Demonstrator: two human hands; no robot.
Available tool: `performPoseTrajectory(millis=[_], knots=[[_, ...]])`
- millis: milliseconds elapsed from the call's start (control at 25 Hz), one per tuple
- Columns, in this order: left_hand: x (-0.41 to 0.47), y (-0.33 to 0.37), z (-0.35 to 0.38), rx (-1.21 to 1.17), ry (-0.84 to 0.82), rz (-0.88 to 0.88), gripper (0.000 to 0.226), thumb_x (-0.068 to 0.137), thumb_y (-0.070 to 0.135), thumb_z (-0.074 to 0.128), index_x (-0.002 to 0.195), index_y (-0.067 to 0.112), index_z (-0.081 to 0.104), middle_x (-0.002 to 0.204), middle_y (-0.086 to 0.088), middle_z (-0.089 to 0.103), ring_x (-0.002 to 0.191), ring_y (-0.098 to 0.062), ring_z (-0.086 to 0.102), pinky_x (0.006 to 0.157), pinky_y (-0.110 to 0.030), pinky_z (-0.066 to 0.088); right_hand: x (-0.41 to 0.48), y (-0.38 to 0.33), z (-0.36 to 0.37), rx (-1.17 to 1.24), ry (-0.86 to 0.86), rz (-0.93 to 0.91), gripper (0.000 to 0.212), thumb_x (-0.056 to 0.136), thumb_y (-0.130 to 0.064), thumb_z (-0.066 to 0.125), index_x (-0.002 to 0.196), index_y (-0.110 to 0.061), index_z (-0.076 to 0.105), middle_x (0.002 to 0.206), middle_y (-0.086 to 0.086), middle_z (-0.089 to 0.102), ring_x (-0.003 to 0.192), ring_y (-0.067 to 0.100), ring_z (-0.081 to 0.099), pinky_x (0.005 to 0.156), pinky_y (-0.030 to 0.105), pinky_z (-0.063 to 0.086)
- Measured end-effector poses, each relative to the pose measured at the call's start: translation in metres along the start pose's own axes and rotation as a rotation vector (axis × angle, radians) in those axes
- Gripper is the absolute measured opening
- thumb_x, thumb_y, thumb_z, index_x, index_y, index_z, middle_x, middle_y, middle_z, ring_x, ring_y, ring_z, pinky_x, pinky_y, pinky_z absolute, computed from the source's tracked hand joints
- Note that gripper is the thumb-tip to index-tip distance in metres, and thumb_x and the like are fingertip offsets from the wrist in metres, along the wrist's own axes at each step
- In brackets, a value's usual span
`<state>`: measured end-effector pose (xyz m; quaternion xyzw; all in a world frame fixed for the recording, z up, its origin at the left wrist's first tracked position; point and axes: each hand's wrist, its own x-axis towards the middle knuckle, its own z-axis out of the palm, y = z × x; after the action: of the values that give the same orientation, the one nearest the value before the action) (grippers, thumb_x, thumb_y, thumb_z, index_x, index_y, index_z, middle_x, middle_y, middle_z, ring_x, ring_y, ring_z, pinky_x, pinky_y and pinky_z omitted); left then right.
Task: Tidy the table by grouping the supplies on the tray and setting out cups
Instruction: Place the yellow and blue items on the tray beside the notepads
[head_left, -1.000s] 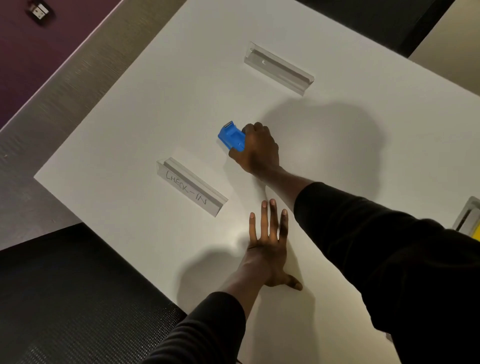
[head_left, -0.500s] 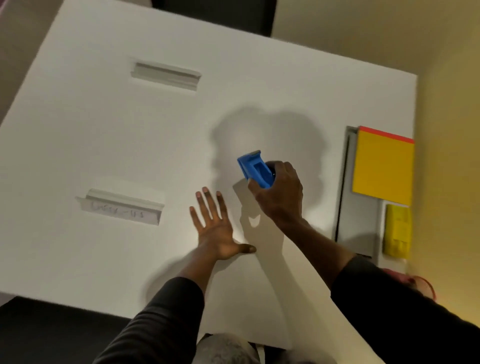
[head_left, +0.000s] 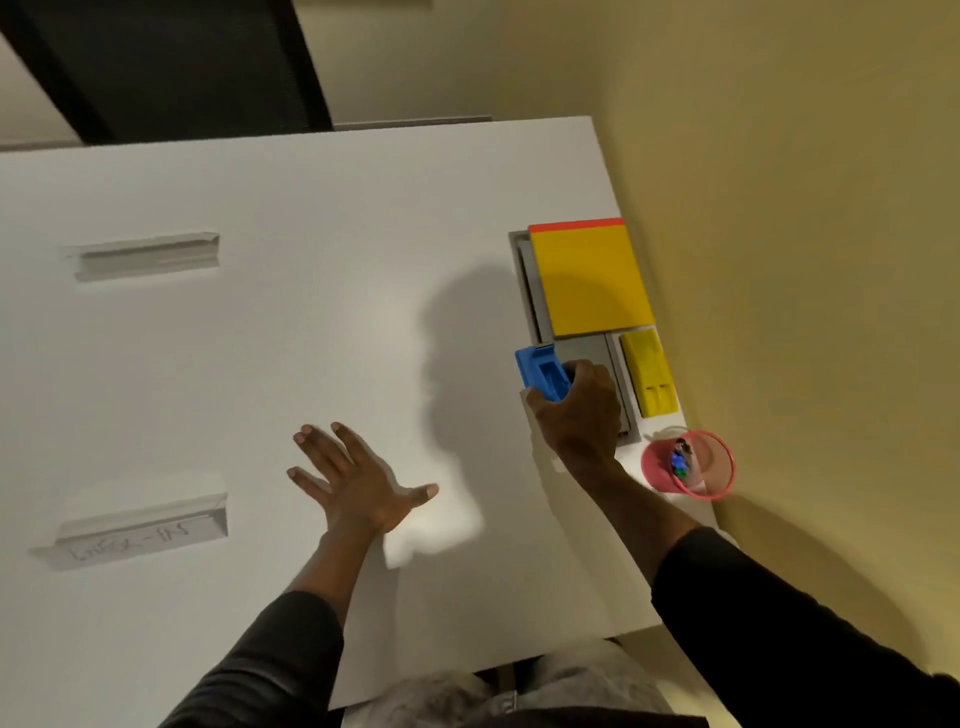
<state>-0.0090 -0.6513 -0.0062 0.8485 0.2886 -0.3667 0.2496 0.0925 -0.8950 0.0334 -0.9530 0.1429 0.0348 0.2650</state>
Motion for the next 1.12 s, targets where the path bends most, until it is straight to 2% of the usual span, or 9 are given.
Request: performPoseTrajectory(millis=[80, 200, 400, 600, 760, 1120], knots=[[-0.007, 0.017, 0.013, 0.034, -0.01, 0.062, 0.171, 0.054, 0.107, 0.049, 0.149, -0.001, -0.044, 0.151, -0.028, -0.057, 0.143, -0.046, -0.054, 0.12, -0.074, -0.019, 0.008, 0.01, 0.001, -0.026, 0.007, 0.021, 0.058, 0.078, -0.042, 0.084, 0.12, -0.01, 0.059, 0.114, 0.009, 0.061, 0.105, 0.027, 0.062, 0.08, 0.04, 0.06], [-0.011, 0.046, 0.036, 0.09, -0.088, 0.124, 0.175, 0.051, 0.104, 0.057, 0.146, 0.004, -0.049, 0.146, -0.027, -0.063, 0.138, -0.051, -0.056, 0.119, -0.077, -0.017, 0.023, 0.034, -0.006, -0.066, 0.045, 0.081, 0.055, 0.081, -0.04, 0.081, 0.12, -0.008, 0.059, 0.117, 0.012, 0.061, 0.111, 0.03, 0.06, 0.083, 0.041, 0.058], [-0.005, 0.043, 0.041, 0.122, -0.119, 0.119, 0.183, 0.04, 0.106, 0.062, 0.144, 0.009, -0.053, 0.144, -0.025, -0.065, 0.136, -0.051, -0.058, 0.118, -0.076, -0.02, 0.043, 0.057, -0.004, -0.156, 0.027, 0.107, 0.059, 0.083, -0.041, 0.08, 0.126, -0.007, 0.058, 0.122, 0.014, 0.059, 0.112, 0.03, 0.057, 0.08, 0.039, 0.055], [-0.001, 0.045, 0.042, 0.139, -0.15, 0.118, 0.182, 0.041, 0.107, 0.06, 0.142, 0.009, -0.054, 0.142, -0.025, -0.066, 0.135, -0.052, -0.058, 0.117, -0.077, -0.019, 0.055, 0.063, 0.008, -0.192, 0.023, 0.097, 0.06, 0.082, -0.041, 0.08, 0.125, -0.006, 0.059, 0.121, 0.016, 0.06, 0.109, 0.03, 0.058, 0.078, 0.039, 0.056], [-0.001, 0.045, 0.04, 0.167, -0.163, 0.12, 0.181, 0.04, 0.109, 0.056, 0.141, 0.009, -0.055, 0.141, -0.026, -0.067, 0.134, -0.053, -0.058, 0.117, -0.076, -0.021, 0.057, 0.062, 0.016, -0.215, 0.021, 0.067, 0.059, 0.079, -0.039, 0.083, 0.122, -0.004, 0.06, 0.118, 0.018, 0.062, 0.108, 0.032, 0.059, 0.079, 0.036, 0.052], [-0.002, 0.046, 0.039, 0.155, -0.16, 0.11, 0.182, 0.041, 0.108, 0.058, 0.142, 0.008, -0.055, 0.141, -0.027, -0.066, 0.134, -0.054, -0.058, 0.117, -0.077, -0.019, 0.058, 0.065, 0.023, -0.192, 0.007, 0.071, 0.057, 0.08, -0.033, 0.082, 0.121, -0.001, 0.058, 0.117, 0.02, 0.06, 0.109, 0.035, 0.058, 0.083, 0.041, 0.054]])
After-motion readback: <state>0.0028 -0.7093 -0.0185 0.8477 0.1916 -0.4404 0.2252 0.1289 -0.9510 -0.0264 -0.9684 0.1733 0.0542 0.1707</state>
